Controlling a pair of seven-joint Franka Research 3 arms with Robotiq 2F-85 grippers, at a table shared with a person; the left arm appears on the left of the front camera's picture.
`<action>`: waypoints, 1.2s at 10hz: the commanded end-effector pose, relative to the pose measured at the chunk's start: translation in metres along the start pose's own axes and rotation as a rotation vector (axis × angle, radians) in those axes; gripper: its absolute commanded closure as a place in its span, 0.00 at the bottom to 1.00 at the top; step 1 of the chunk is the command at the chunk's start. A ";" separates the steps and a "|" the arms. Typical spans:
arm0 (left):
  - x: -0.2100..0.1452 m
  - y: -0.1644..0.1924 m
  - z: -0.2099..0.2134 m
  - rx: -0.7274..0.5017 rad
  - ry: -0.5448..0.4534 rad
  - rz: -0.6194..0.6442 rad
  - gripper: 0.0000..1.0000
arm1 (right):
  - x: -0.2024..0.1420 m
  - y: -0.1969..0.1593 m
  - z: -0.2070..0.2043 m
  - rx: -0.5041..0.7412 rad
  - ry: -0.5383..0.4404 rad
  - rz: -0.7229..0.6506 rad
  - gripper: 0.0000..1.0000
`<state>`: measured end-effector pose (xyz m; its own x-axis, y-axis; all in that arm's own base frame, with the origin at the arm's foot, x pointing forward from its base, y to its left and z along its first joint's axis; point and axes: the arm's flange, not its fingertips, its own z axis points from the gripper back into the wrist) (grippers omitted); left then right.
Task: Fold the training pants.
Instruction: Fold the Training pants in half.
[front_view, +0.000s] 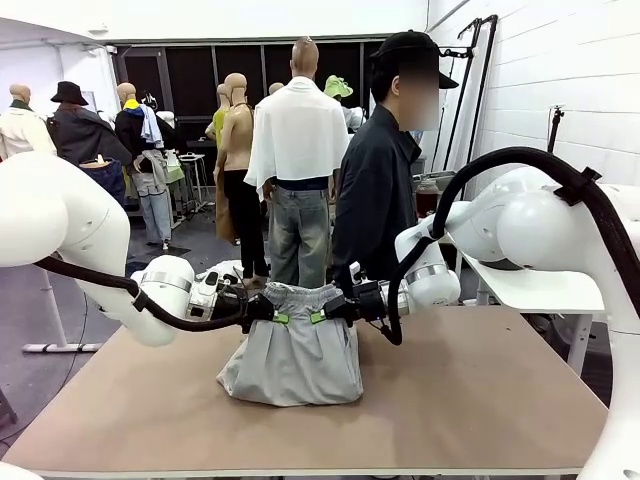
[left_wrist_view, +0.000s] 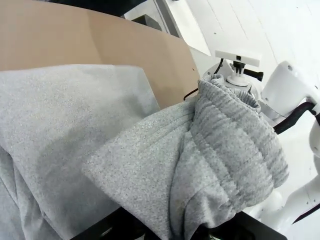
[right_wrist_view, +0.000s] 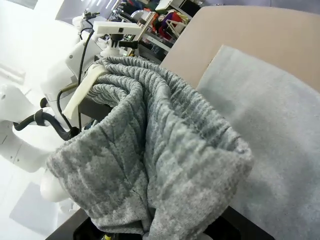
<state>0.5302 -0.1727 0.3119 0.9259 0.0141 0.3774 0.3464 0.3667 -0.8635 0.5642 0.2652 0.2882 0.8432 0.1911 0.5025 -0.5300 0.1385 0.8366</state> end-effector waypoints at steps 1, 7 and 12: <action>0.014 0.011 0.015 -0.068 0.015 -0.018 1.00 | 0.004 0.003 0.008 -0.061 0.015 -0.002 1.00; 0.006 0.018 -0.001 -0.060 0.007 0.065 1.00 | -0.003 -0.010 -0.002 0.011 -0.018 -0.048 1.00; 0.016 0.046 0.000 -0.050 -0.018 0.120 1.00 | -0.007 -0.034 -0.001 -0.038 -0.043 -0.101 1.00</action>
<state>0.5477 -0.1693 0.2754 0.9564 0.0225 0.2911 0.2697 0.3133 -0.9105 0.5661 0.2651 0.2588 0.8843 0.1502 0.4421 -0.4628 0.1570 0.8724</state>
